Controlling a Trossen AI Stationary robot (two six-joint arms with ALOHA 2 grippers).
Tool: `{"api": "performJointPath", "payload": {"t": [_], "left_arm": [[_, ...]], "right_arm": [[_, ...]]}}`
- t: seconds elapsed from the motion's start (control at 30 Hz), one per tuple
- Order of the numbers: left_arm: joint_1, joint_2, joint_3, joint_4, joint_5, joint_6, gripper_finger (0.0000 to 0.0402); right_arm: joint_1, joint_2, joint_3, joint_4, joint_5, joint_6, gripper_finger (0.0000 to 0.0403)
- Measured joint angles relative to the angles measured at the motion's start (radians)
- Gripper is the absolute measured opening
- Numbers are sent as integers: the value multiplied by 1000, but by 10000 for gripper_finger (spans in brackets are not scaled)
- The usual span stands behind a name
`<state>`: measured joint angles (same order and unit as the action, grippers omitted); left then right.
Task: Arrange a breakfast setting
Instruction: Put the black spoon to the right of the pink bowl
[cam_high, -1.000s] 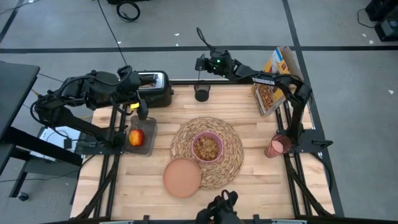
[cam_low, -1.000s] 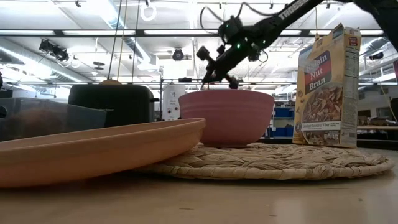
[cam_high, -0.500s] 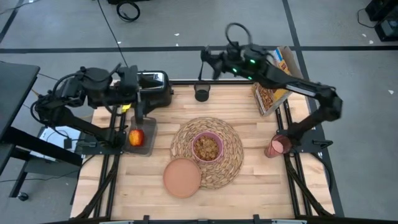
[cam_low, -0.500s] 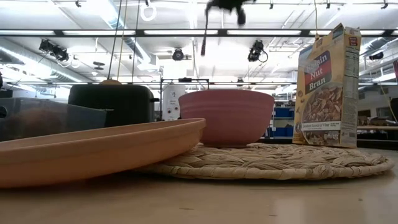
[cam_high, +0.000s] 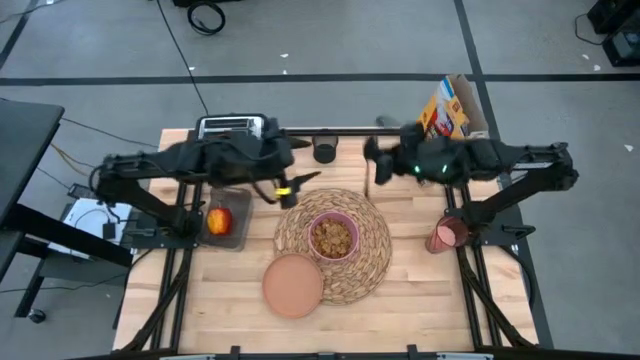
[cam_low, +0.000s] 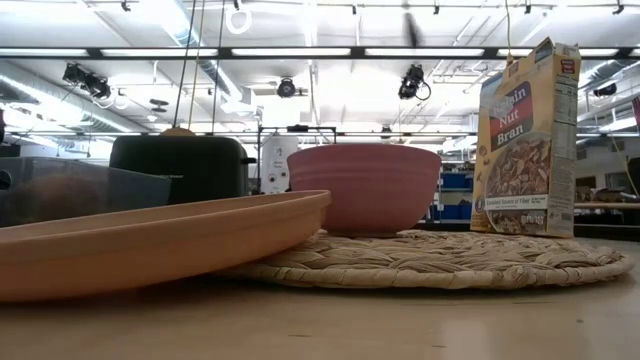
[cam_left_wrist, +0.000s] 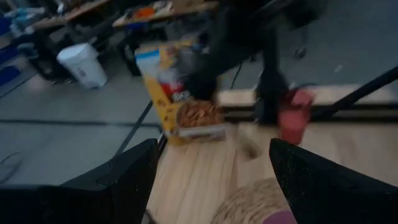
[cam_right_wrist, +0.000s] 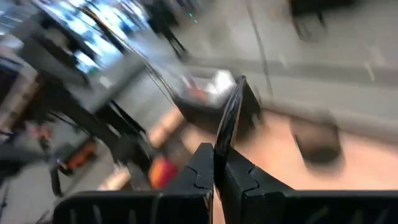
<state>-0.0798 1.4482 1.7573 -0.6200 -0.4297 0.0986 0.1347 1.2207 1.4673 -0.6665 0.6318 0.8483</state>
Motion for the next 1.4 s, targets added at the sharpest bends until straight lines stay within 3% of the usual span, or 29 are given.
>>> {"api": "performJointPath", "payload": {"t": [0.2, 0.3, 0.57, 1.03, 1.2, 1.4], "left_arm": [[33, 54, 0, 44, -3, 1, 314], [56, 51, 0, 51, -14, -7, 314], [53, -30, 2, 38, -54, -92, 314], [54, -243, 2, -221, -14, -16, 314], [54, -309, 2, -309, -8, -71, 314], [53, -352, 2, -370, 85, -114, 314]], "right_arm": [[126, 39, 0, -428, -36, 532, 9], [153, 85, -1, -550, -109, 675, 9], [150, 231, -1, -563, -270, 728, 9], [80, 513, -1, -606, -447, 1092, 11], [2, 614, -2, -649, -496, 1080, 11], [-92, 698, -1, -676, -538, 978, 11]]}}
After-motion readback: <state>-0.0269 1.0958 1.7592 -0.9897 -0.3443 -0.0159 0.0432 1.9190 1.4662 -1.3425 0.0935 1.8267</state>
